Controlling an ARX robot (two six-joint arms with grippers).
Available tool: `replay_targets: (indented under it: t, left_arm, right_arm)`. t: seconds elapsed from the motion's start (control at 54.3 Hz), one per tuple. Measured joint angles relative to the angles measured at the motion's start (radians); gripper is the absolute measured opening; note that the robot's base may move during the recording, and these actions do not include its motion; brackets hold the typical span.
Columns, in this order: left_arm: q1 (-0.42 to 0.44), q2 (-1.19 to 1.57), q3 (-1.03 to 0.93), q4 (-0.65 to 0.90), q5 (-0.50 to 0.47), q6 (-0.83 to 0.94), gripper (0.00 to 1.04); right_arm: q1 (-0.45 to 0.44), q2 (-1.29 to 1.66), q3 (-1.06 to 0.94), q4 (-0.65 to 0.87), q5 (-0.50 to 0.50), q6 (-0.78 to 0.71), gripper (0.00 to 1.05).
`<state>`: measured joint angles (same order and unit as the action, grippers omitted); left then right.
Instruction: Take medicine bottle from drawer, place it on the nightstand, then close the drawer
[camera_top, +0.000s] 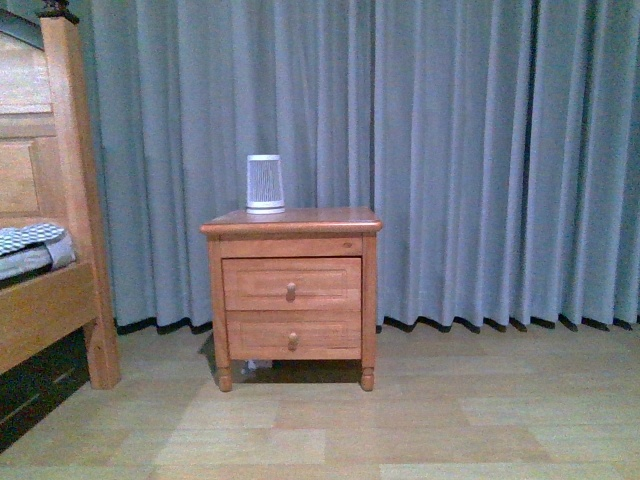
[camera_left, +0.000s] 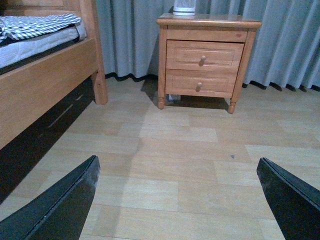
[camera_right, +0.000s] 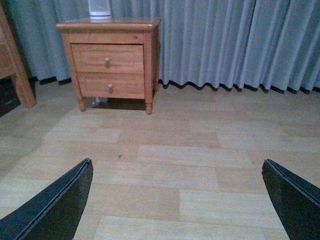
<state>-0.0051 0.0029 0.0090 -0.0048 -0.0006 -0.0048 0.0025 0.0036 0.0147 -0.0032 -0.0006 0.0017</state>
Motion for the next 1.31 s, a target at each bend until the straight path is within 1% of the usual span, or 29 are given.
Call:
replay_targets:
  t: [1.306]
  left_arm:
    - [0.0, 0.0, 0.0, 0.0, 0.0, 0.0, 0.98]
  right_arm:
    - [0.0, 0.0, 0.0, 0.0, 0.0, 0.0, 1.04]
